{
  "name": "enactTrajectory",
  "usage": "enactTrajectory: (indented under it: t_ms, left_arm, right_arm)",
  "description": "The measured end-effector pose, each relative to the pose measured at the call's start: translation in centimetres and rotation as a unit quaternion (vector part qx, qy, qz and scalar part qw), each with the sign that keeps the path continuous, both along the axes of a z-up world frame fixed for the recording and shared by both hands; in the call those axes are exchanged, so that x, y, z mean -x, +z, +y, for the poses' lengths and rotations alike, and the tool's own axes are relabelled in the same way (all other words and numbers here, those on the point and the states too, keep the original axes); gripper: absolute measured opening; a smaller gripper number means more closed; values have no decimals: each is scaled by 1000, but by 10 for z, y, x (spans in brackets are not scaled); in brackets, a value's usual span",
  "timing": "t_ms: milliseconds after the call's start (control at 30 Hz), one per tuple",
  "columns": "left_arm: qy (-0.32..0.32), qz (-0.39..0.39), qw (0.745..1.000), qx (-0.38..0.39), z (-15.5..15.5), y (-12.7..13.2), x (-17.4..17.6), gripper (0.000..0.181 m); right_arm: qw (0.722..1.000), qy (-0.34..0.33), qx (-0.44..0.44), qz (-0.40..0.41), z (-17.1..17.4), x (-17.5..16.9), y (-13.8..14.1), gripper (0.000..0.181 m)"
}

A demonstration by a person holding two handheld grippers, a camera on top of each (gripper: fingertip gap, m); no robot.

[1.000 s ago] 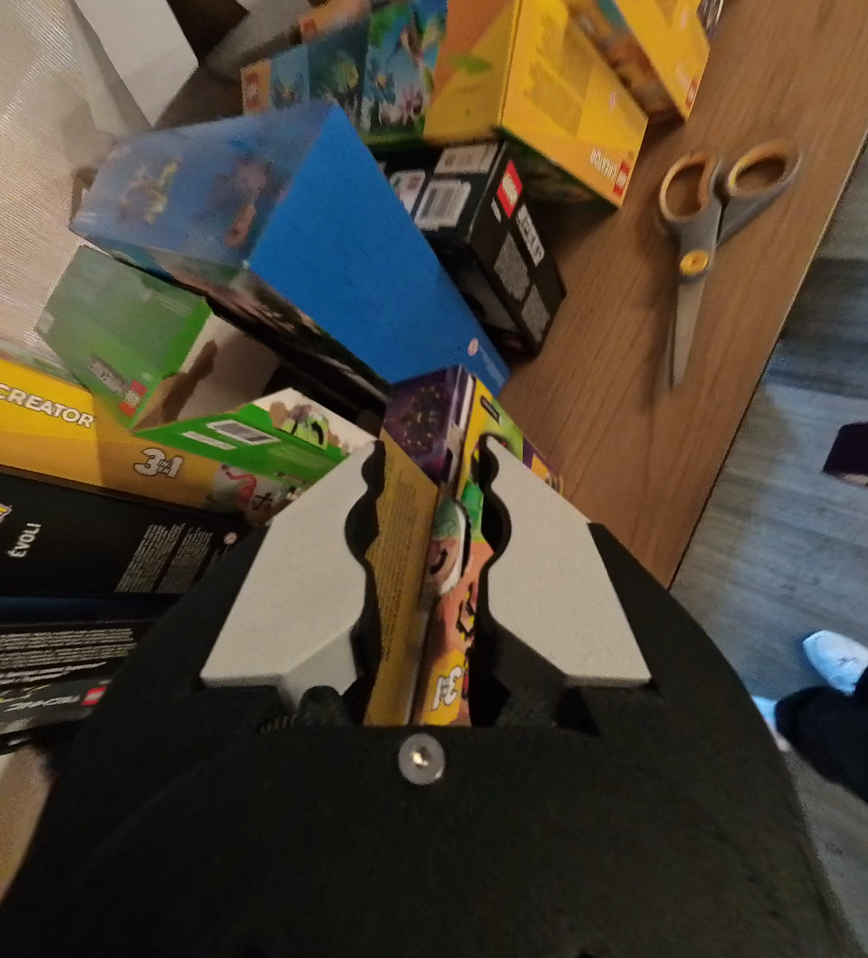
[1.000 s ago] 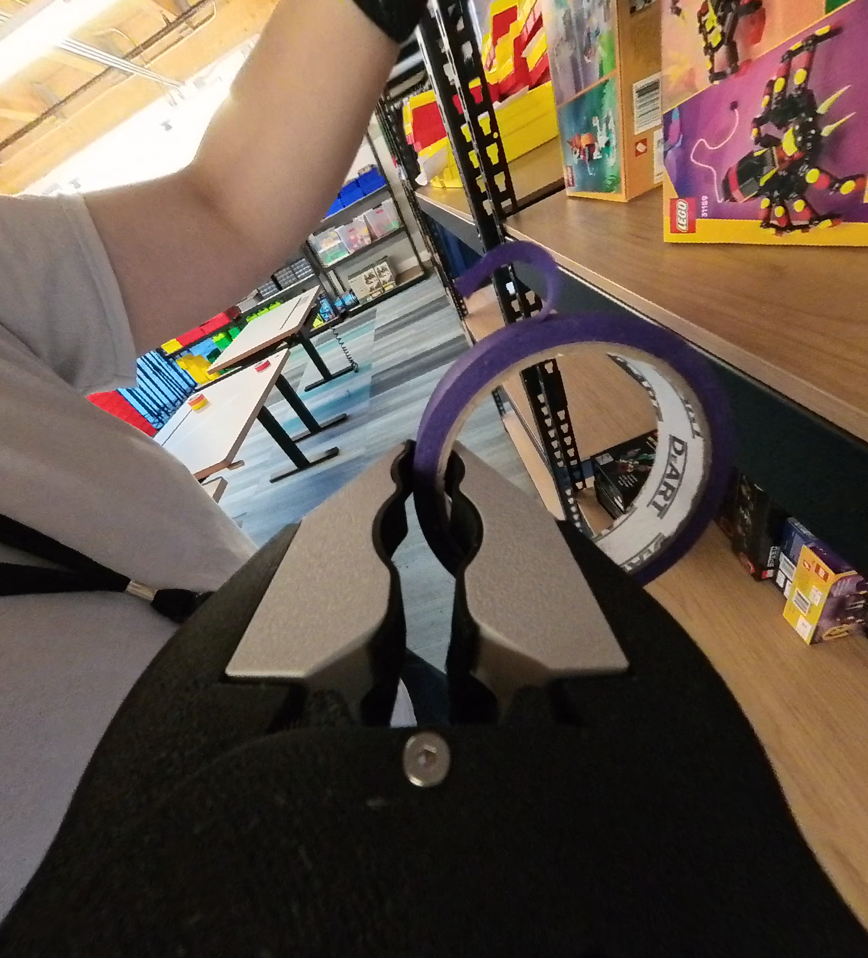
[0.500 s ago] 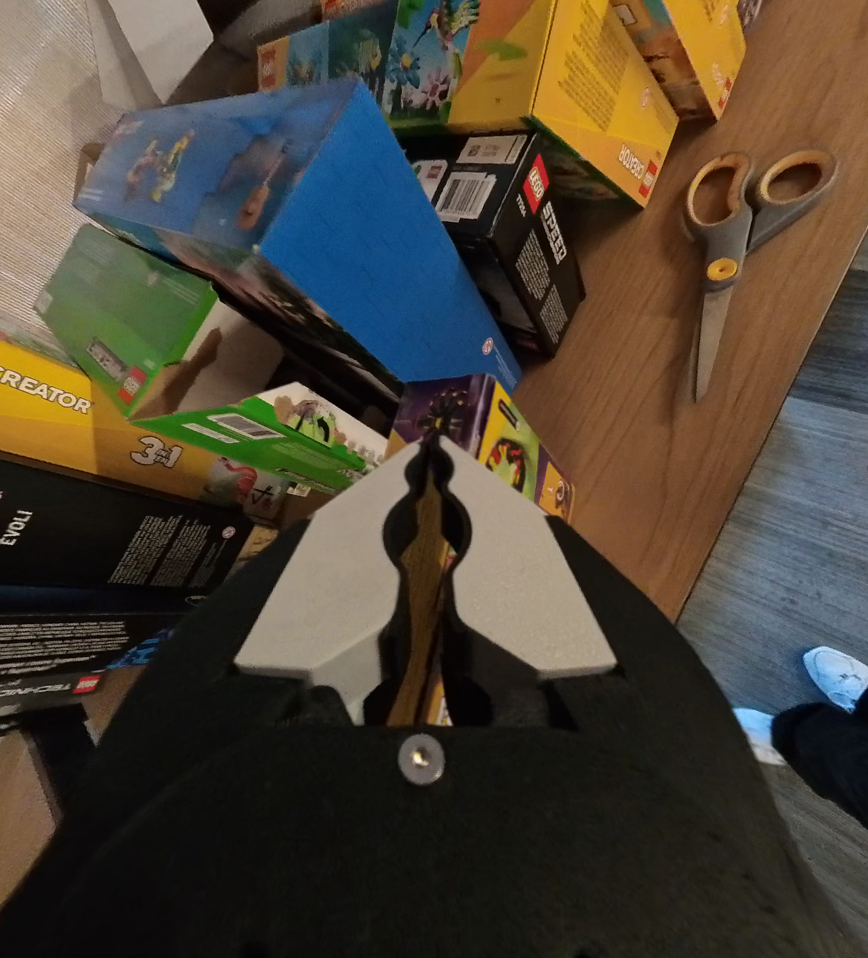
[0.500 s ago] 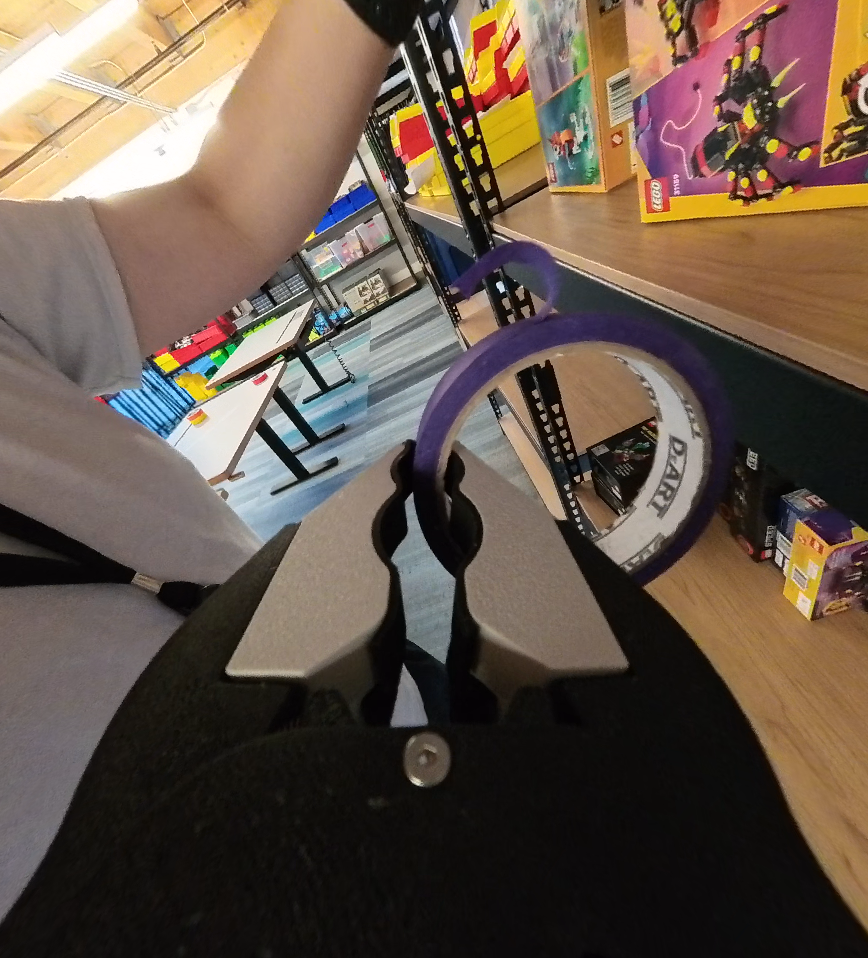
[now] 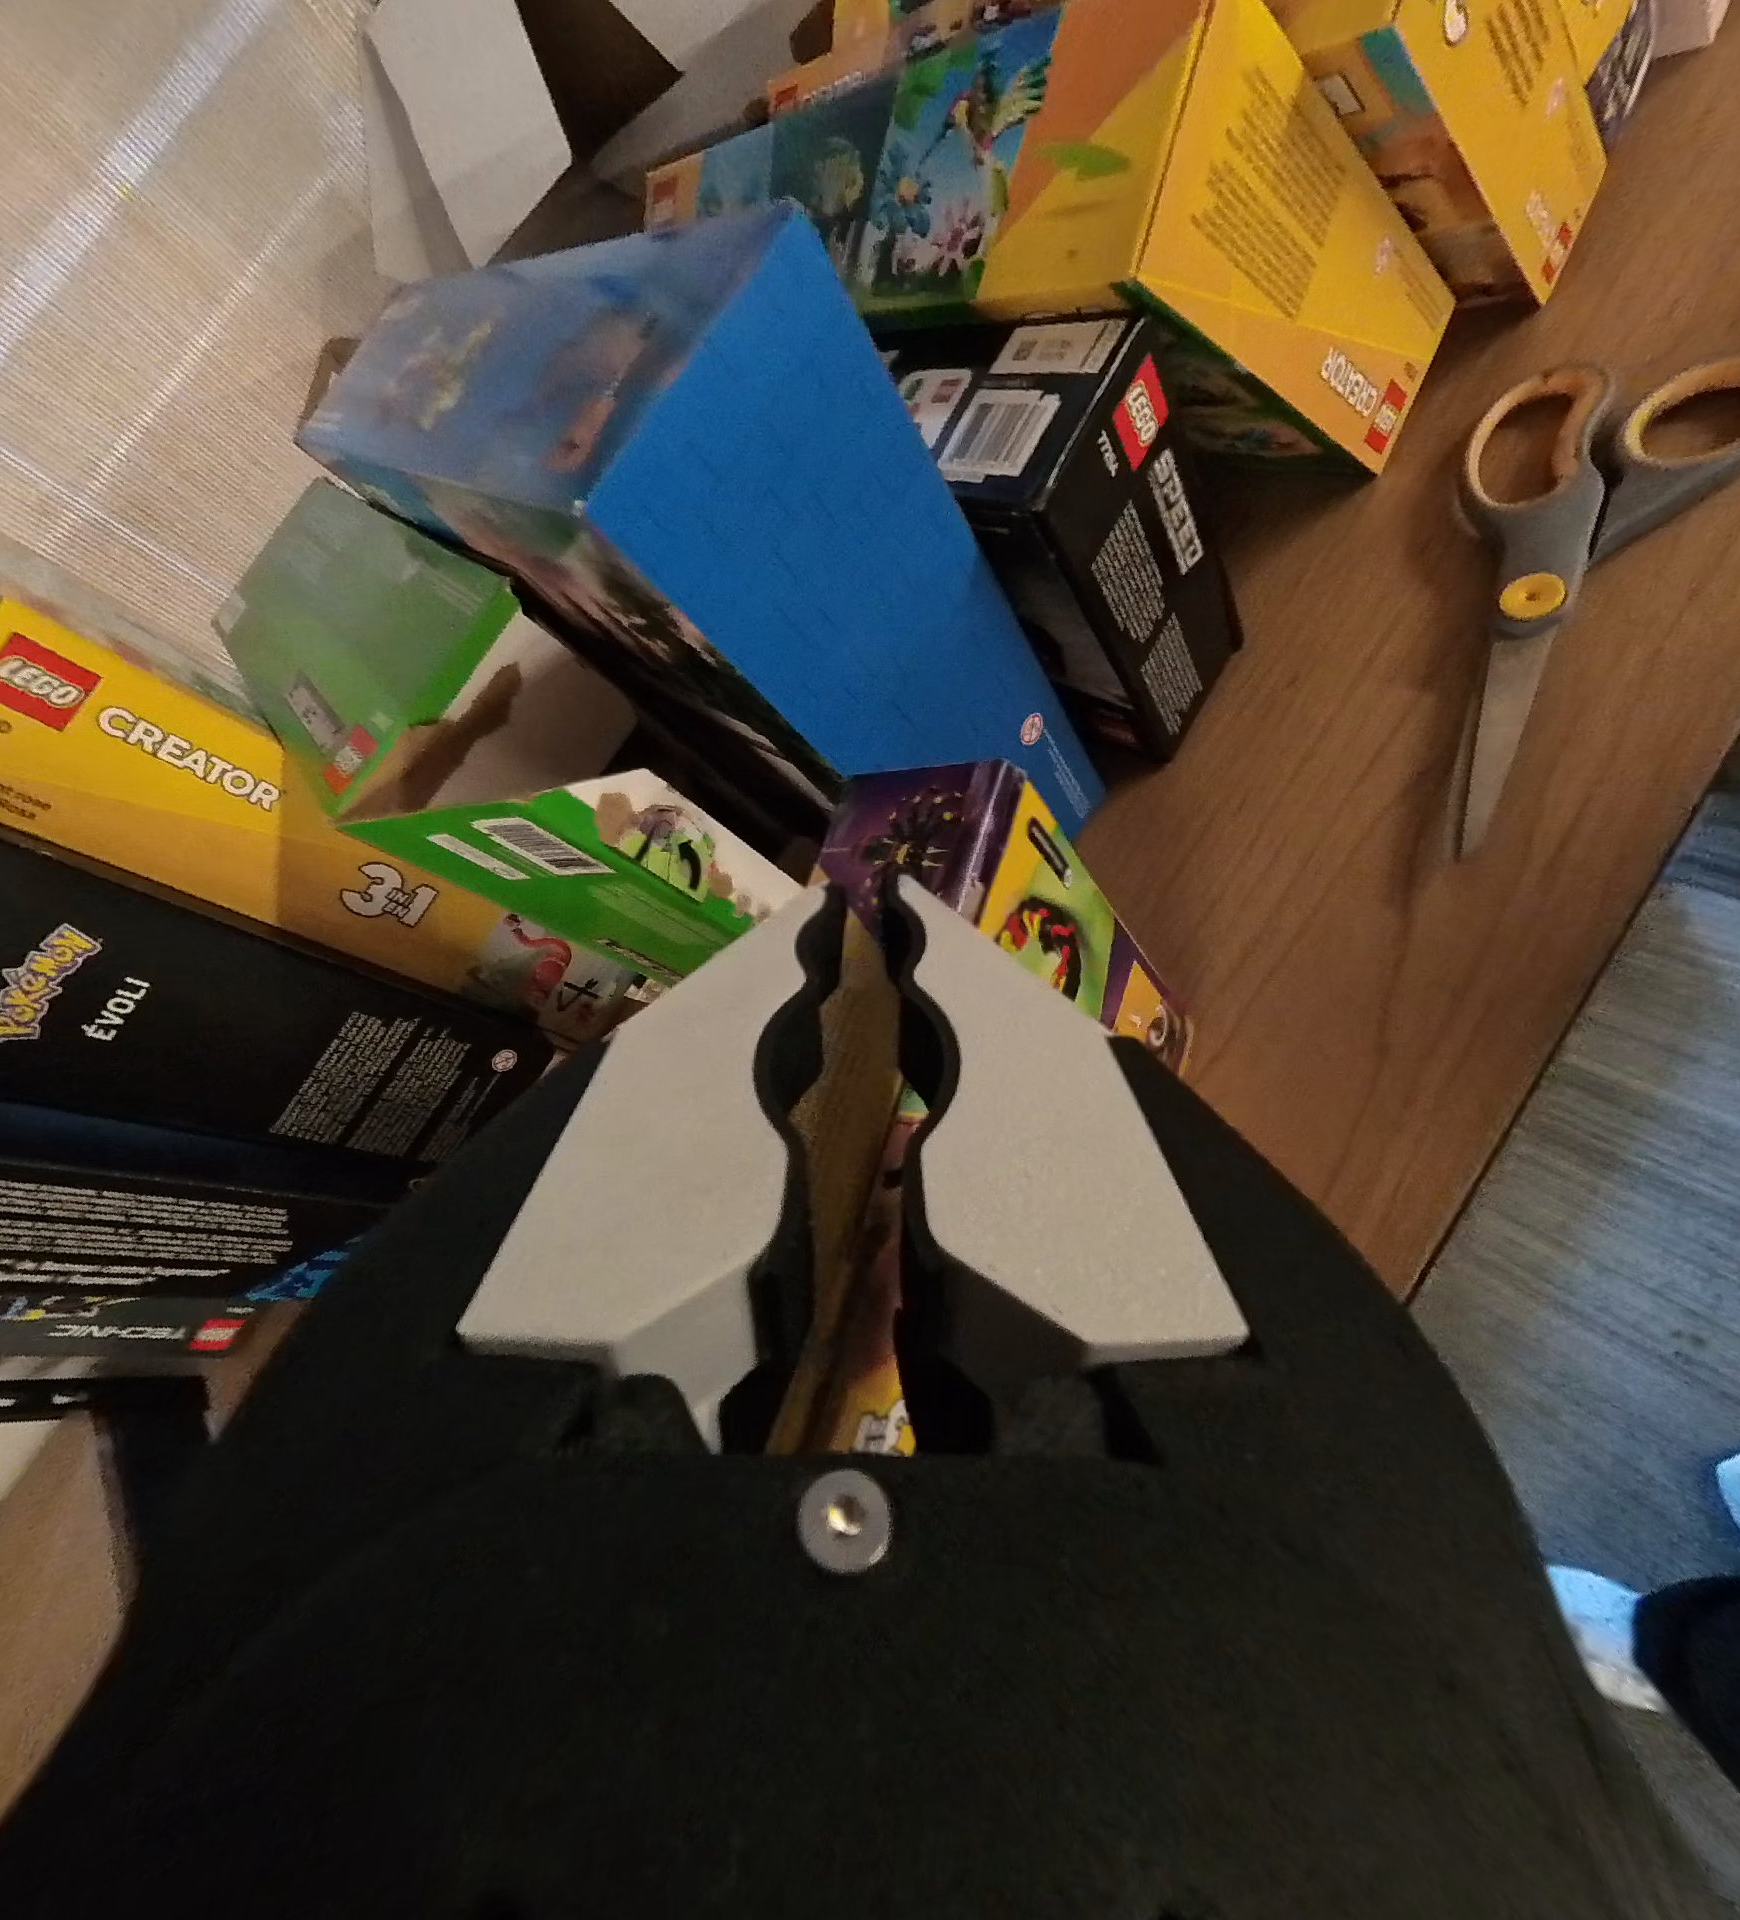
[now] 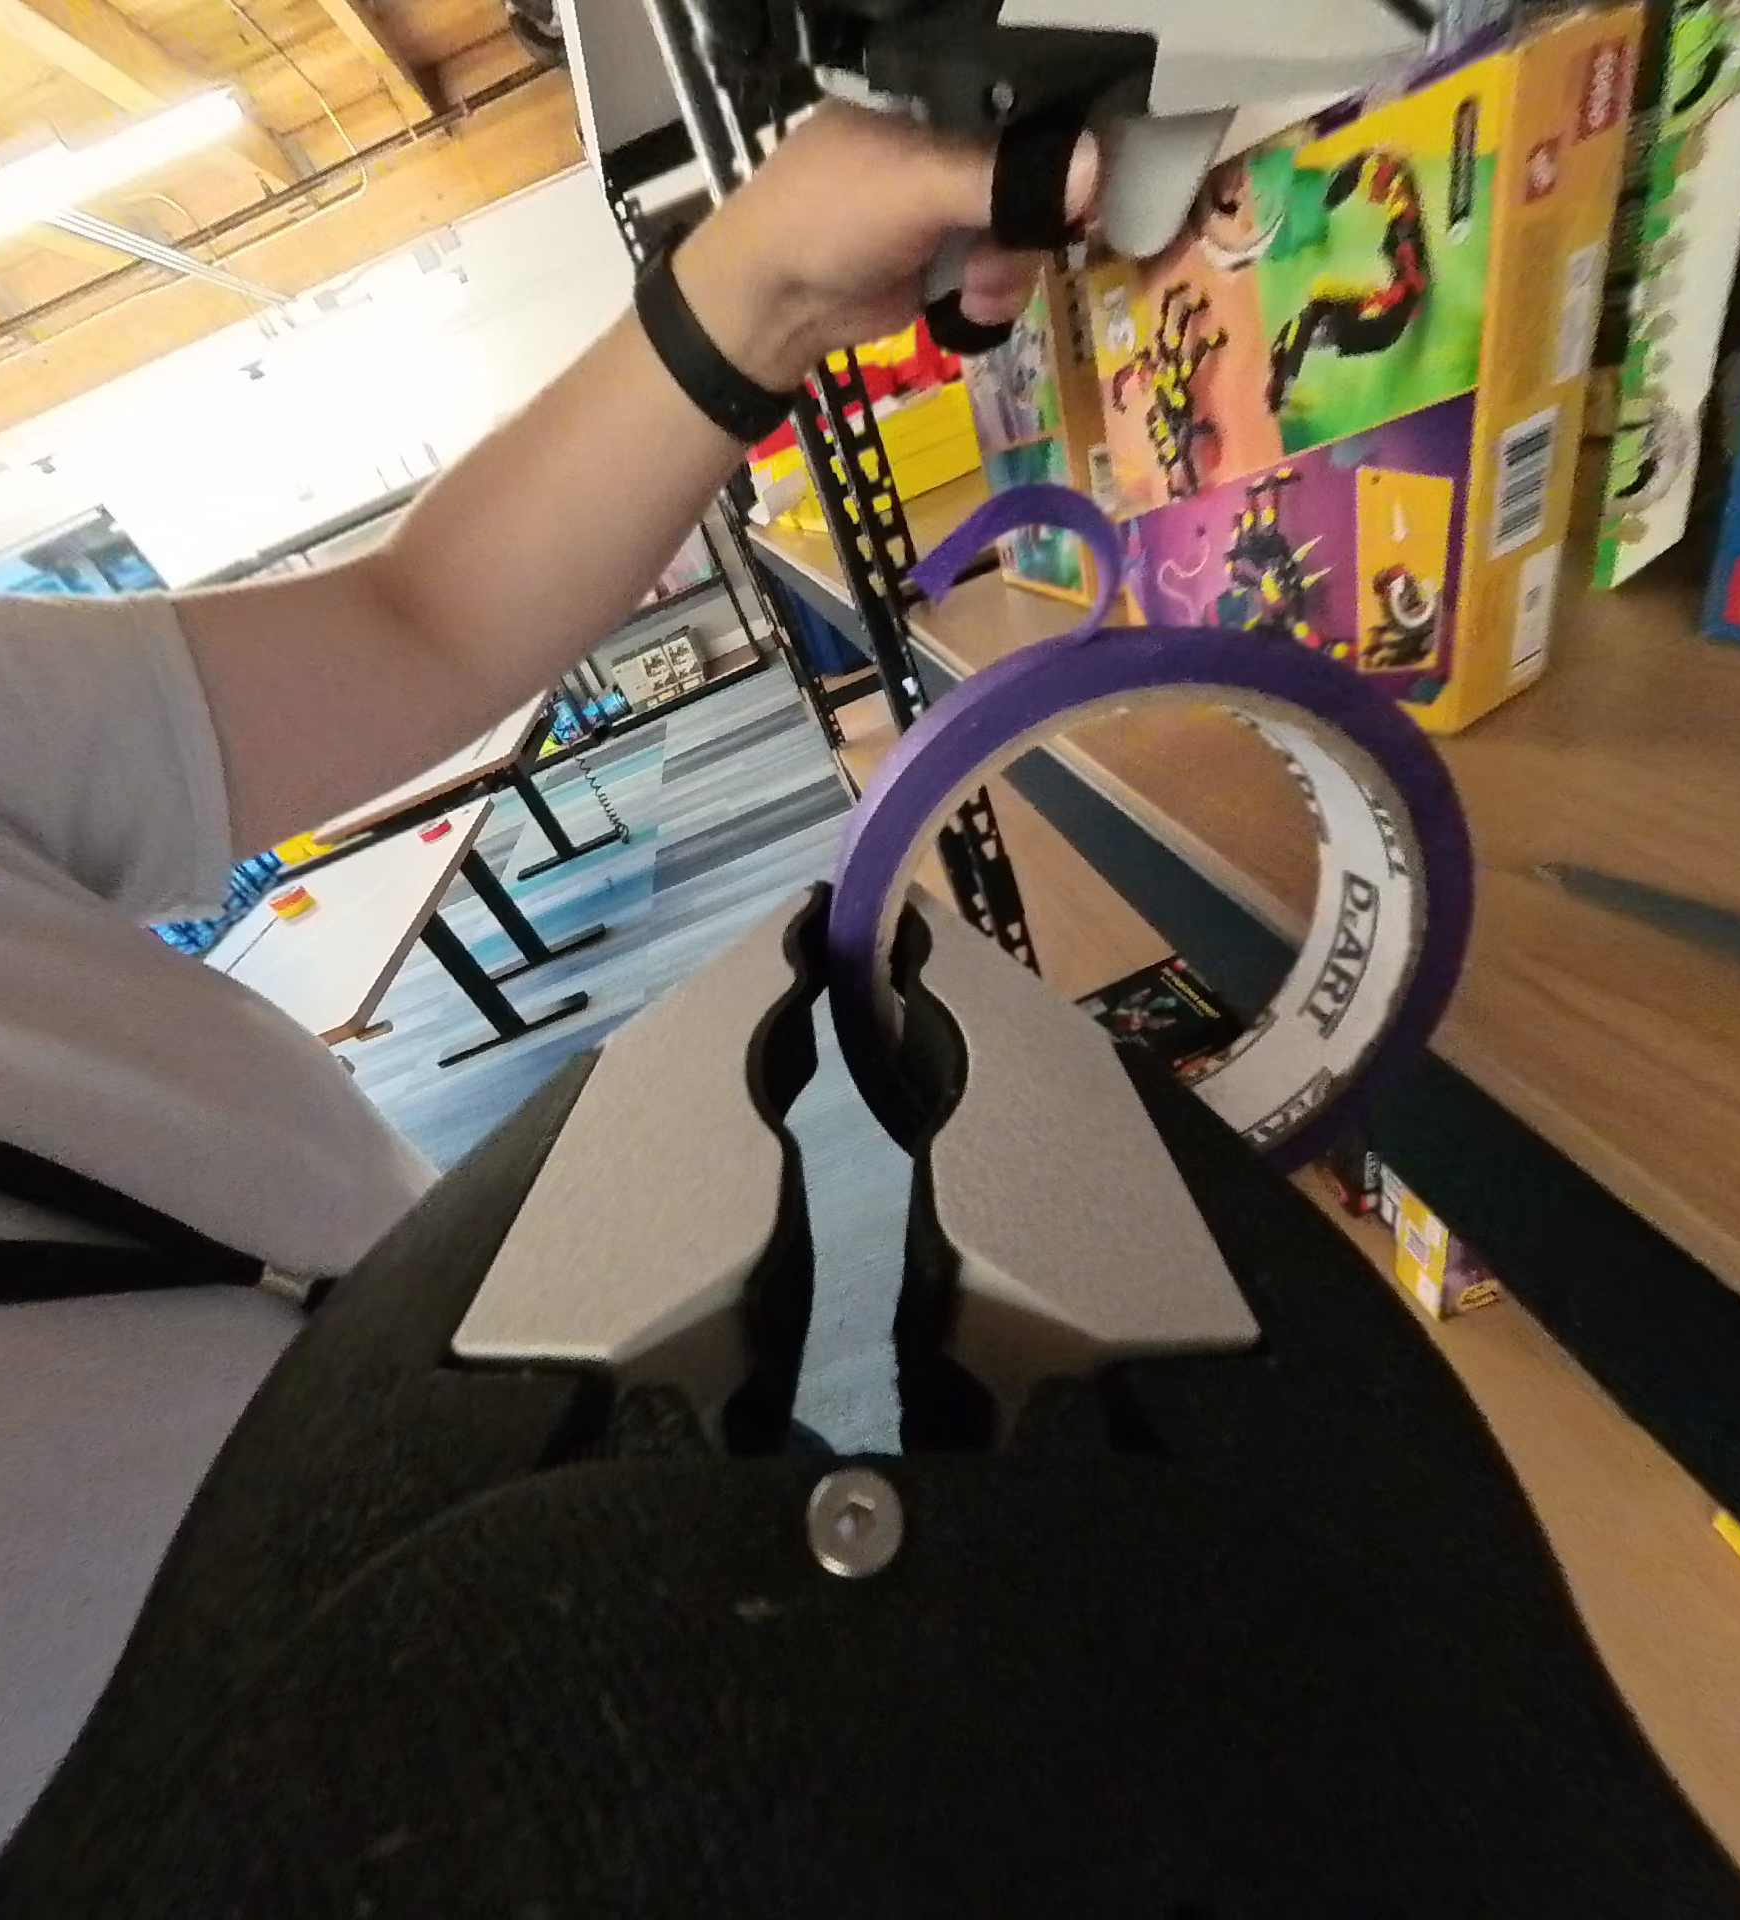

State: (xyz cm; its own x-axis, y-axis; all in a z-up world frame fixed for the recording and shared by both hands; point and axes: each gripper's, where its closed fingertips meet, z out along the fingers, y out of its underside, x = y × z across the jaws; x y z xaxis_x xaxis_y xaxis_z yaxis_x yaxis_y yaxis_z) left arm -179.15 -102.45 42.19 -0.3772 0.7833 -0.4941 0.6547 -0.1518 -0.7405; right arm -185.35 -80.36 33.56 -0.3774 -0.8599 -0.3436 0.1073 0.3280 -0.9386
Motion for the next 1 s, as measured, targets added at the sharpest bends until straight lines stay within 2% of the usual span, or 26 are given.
enactTrajectory:
  t_ms: [167,267,333,400,500,600,667,733,833,1000]
  left_arm:
    - [-15,20,999,-40,-1,7,-1,27]
    - [-35,50,998,-32,9,29,-3,34]
    - [-85,99,991,-29,41,57,4,34]
    - [-161,117,980,-29,95,72,16,36]
    - [-234,60,970,14,165,57,31,49]
    - [-251,14,961,113,201,40,42,48]
    - [-247,-3,954,171,211,36,49,45]
    - [-243,-11,947,210,216,35,54,35]
    - [-221,-39,946,236,210,27,57,33]
    - [-190,-48,934,300,201,27,59,19]
  right_arm:
    - [1000,10,4,-20,-3,2,19,8]
    - [1000,16,10,-19,-1,-5,27,8]
    - [1000,17,16,-11,1,-11,32,8]
    - [1000,12,24,3,2,-15,37,8]
    - [999,3,33,18,0,-18,44,8]
    - [999,4,31,10,-1,-20,53,8]
    - [1000,3,29,8,-3,-20,55,8]
    - [1000,3,28,7,-5,-22,57,8]
    - [1000,8,30,7,-4,-25,58,8]
    - [1000,10,29,6,-3,-28,59,8]
